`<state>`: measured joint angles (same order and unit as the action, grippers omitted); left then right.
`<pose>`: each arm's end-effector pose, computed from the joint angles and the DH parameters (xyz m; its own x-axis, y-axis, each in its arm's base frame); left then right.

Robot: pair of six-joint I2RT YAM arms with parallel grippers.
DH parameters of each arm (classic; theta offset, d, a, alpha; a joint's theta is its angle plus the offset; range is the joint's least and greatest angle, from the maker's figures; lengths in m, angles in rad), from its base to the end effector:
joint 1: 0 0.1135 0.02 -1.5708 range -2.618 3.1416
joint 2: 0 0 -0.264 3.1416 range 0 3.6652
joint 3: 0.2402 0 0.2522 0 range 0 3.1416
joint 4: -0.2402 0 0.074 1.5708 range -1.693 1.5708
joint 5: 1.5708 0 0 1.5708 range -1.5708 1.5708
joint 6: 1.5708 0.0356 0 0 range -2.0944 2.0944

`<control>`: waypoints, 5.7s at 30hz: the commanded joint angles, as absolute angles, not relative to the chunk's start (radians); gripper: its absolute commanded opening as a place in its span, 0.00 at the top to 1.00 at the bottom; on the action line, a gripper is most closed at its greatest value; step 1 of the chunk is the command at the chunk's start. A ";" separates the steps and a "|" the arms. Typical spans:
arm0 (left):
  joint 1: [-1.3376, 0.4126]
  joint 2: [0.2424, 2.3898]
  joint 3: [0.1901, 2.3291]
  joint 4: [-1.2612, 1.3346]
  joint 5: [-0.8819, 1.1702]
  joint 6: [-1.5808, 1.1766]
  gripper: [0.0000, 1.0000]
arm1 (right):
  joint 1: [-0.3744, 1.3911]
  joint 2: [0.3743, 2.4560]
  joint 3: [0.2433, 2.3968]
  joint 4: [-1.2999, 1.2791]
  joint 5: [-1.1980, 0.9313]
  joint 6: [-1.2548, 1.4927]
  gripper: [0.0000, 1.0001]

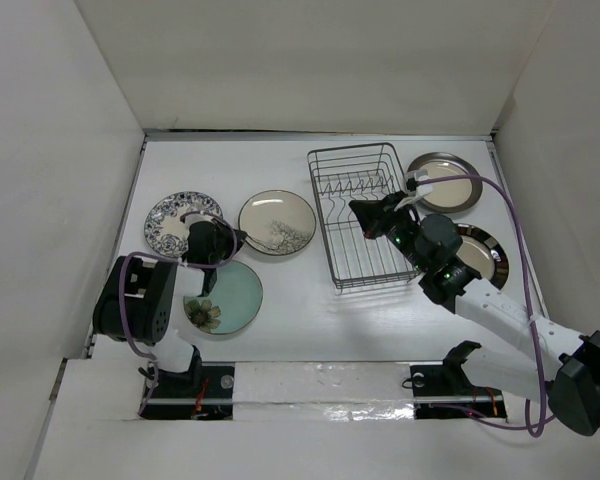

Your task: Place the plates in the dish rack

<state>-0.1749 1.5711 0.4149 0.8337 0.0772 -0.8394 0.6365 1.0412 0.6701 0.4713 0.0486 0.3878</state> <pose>0.2728 -0.0510 0.1428 -0.3912 -0.6844 -0.6153 -0.0683 0.6883 -0.7222 0.1986 0.1446 0.3194 -0.1353 0.3697 -0.9193 -0.5440 0.7477 0.3808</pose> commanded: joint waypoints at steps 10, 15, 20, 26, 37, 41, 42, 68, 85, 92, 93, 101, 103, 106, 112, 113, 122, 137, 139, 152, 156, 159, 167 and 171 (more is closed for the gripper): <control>-0.176 1.684 0.647 0.646 0.215 -0.785 0.70 | 0.644 1.031 0.683 0.505 0.074 0.373 0.99; -0.186 1.759 0.686 0.612 0.293 -0.807 0.69 | 0.635 1.012 0.677 0.503 0.077 0.374 0.99; -0.186 1.799 0.658 0.673 0.379 -0.854 0.69 | 0.635 0.999 0.672 0.503 0.078 0.379 0.98; -0.186 1.844 0.611 0.828 0.462 -0.956 0.68 | 0.635 0.999 0.672 0.502 0.077 0.379 0.98; -0.196 1.922 0.549 0.908 0.419 -0.977 0.70 | 0.635 1.015 0.675 0.506 0.072 0.379 0.99; -0.221 1.927 0.540 0.933 0.339 -0.977 0.86 | 0.635 1.015 0.675 0.505 0.077 0.379 0.99; -0.221 1.925 0.532 0.971 0.331 -0.986 0.90 | 0.635 1.014 0.675 0.506 0.077 0.379 0.98; -0.190 1.031 0.348 0.693 0.104 -0.868 1.00 | 0.653 1.077 0.706 0.509 0.000 0.356 0.79; -0.178 0.641 0.551 0.357 0.273 -0.795 1.00 | 0.635 1.353 0.847 0.526 -0.239 0.426 0.09; -0.178 0.630 0.586 0.365 0.415 -0.801 1.00 | 0.635 1.391 0.879 0.538 -0.265 0.430 0.07; -0.178 0.637 0.594 0.367 0.435 -0.801 1.00 | 0.635 1.384 0.879 0.541 -0.278 0.425 0.07; -0.178 0.692 0.569 0.526 0.629 -0.885 1.00 | 0.595 1.404 0.815 0.749 -0.455 0.520 0.16; -0.178 0.709 0.561 0.575 0.669 -0.914 1.00 | 0.581 1.419 0.798 0.813 -0.549 0.555 0.24; -0.178 0.727 0.563 0.606 0.698 -0.919 1.00 | 0.571 1.424 0.793 0.857 -0.612 0.584 0.52; -0.178 0.712 0.594 0.525 0.669 -0.852 1.00 | 0.571 1.430 0.822 0.865 -0.704 0.607 1.00; -0.178 0.706 0.606 0.491 0.654 -0.806 0.99 | 0.560 1.427 0.822 0.862 -0.704 0.614 1.00; -0.178 0.667 0.785 0.140 0.454 -0.554 0.58 | 0.473 1.361 0.833 0.905 -0.653 0.799 1.00; -0.262 0.453 0.709 0.049 0.024 -0.354 0.62 | 0.351 1.201 1.012 0.374 -0.051 0.528 1.00; -0.262 0.463 0.699 0.058 0.034 -0.350 0.66 | 0.362 1.200 1.064 0.327 0.151 0.473 1.00; -0.273 0.466 0.699 0.049 0.023 -0.337 0.90 | 0.486 1.420 1.339 0.088 0.604 0.195 1.00; -0.273 0.474 0.693 0.054 0.038 -0.344 0.86 | 0.486 1.512 1.399 0.048 0.620 0.186 1.00; -0.273 0.485 0.695 0.057 0.031 -0.341 0.82 | 0.499 1.563 1.428 0.025 0.634 0.178 1.00; -0.273 0.491 0.692 0.052 0.021 -0.341 0.79 | 0.534 1.655 1.459 0.003 0.604 0.189 1.00; -0.273 0.488 0.693 0.055 0.020 -0.341 0.78 | 0.561 1.684 1.450 0.003 0.627 0.187 1.00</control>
